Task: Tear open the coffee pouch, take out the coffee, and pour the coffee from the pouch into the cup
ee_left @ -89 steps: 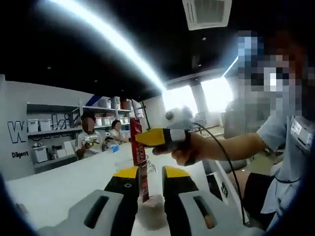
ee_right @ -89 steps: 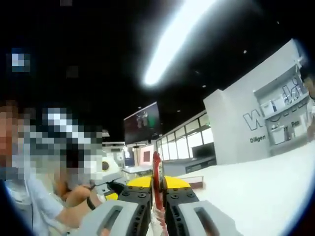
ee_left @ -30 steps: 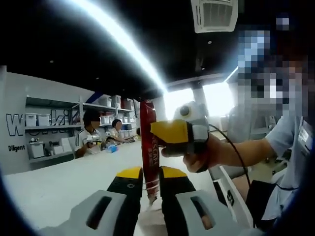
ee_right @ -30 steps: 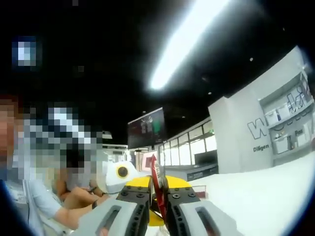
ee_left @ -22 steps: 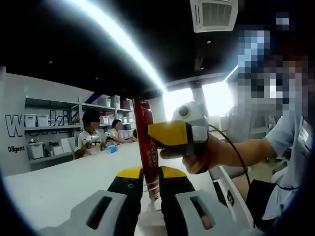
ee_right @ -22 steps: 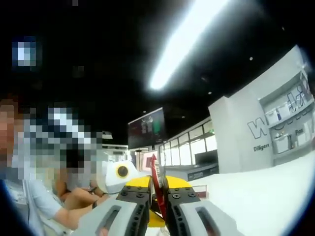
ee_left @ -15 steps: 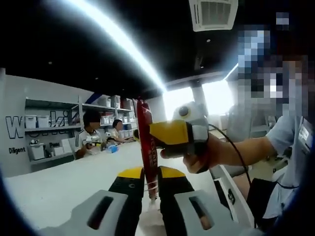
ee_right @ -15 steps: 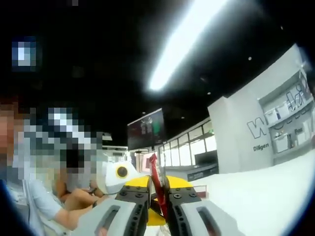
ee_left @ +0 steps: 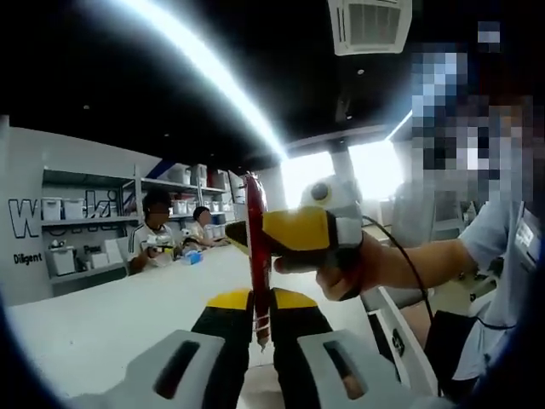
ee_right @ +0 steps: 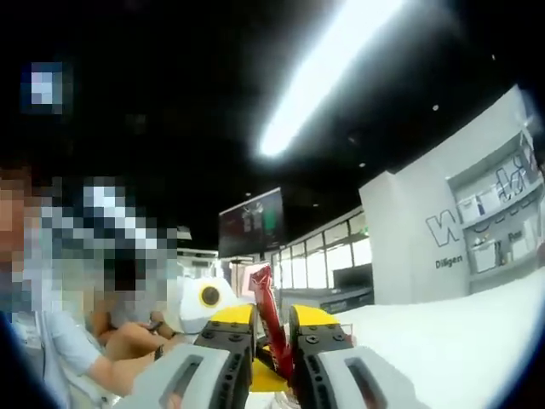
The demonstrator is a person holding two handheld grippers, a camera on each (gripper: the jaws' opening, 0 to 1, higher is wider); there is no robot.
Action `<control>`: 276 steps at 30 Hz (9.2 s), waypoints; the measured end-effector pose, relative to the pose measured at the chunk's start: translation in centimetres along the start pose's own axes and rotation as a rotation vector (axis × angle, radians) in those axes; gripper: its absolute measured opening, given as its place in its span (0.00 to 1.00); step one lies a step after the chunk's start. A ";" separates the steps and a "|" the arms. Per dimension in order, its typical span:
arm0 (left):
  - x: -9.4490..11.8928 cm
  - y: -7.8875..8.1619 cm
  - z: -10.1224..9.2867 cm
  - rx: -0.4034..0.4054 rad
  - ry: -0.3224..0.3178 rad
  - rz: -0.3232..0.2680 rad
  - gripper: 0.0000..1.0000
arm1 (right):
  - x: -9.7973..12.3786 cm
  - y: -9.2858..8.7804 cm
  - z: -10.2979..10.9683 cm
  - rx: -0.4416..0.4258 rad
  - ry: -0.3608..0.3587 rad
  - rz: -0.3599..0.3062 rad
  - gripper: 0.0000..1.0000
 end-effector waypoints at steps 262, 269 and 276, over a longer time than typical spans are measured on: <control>2.0 3.4 1.6 0.305 0.058 -0.404 0.11 | 1.1 -3.9 -0.3 0.108 0.111 0.165 0.03; 1.9 3.5 1.4 0.288 0.041 -0.411 0.04 | 1.3 -3.9 -0.5 0.131 0.099 0.173 0.05; 1.7 3.5 1.3 0.290 0.038 -0.400 0.05 | 0.9 -3.6 -0.5 0.109 0.108 0.139 0.08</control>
Point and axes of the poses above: the point that each gripper's makers call its tool centre point, and the gripper's own axes: x roughly backward along the fingers, z roughly to its left, y roughly out of its top, the point moved 2 cm from there along x, roughly backward along the fingers, and after that the axes turned 2 degrees about y, right-handed, at the moved point
